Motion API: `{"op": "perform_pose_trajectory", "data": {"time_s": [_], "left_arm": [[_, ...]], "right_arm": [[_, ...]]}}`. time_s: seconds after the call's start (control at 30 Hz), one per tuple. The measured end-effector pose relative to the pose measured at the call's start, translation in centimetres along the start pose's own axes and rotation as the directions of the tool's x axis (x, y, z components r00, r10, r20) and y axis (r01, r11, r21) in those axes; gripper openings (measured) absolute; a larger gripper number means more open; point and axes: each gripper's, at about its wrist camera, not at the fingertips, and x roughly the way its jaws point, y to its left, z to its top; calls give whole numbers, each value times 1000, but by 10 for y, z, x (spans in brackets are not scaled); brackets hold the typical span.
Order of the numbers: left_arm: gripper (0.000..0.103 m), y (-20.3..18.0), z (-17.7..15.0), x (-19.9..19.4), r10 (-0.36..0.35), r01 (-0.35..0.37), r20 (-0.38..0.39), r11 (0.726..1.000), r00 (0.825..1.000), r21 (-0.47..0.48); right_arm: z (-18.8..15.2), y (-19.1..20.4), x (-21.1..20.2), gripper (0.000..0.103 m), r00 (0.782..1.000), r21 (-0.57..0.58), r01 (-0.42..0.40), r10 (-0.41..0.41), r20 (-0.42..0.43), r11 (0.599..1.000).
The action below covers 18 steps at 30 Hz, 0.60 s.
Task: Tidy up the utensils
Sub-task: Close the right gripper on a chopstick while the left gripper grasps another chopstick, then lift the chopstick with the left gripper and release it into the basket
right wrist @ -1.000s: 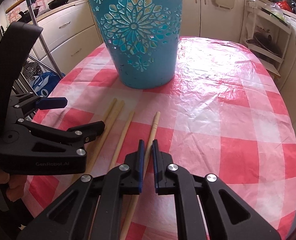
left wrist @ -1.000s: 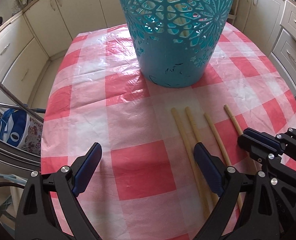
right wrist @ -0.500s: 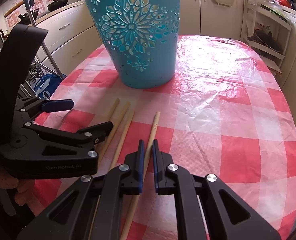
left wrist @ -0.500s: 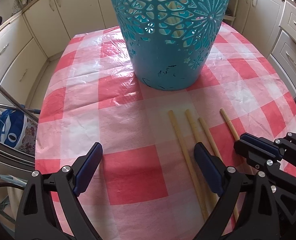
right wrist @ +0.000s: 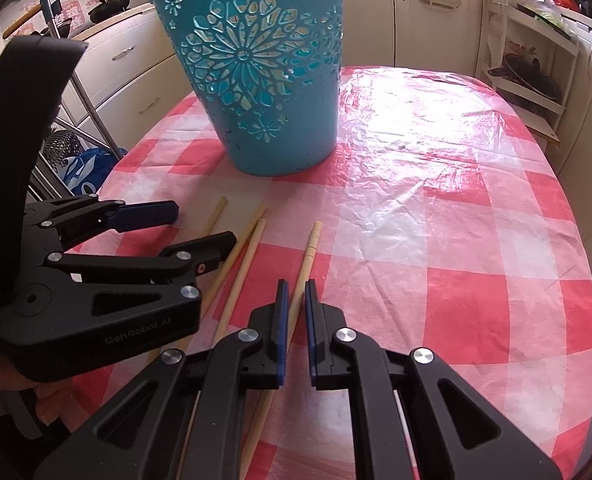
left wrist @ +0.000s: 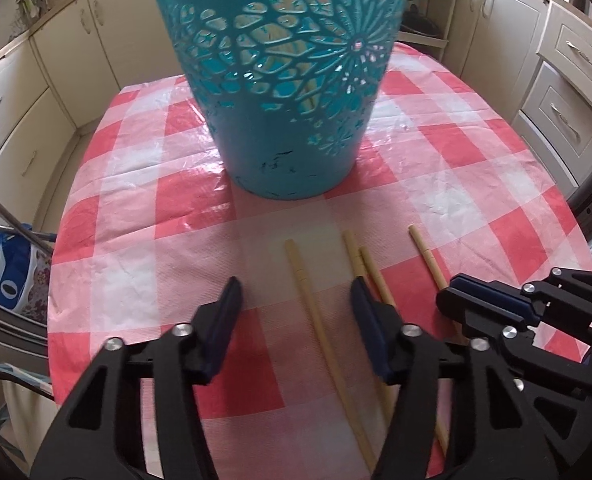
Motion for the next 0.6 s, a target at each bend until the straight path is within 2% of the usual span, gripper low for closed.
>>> {"op": "perform_pose_trajectory", "data": {"time_s": [0.13,0.2,0.43,0.6], "left_arm": [[7,-8,0,-1,-40,40,5,999,999,18],[4,-10,0,-2,-59,59,6,998,998,19],[4,2,-2,-7,-109,109,-4,994,994,-5],[4,20,5,-21,-187,187,-1,982,982,-29]], "right_arm": [[0,-2,0,9,1000,4,0,0,0,1000],[0,-2,-1,9,1000,2,3,-3,-1,1000],[3,3,2,10,1000,-24,23,-23,-5,999],[4,3,3,10,1000,-33,25,-25,-7,999]]}}
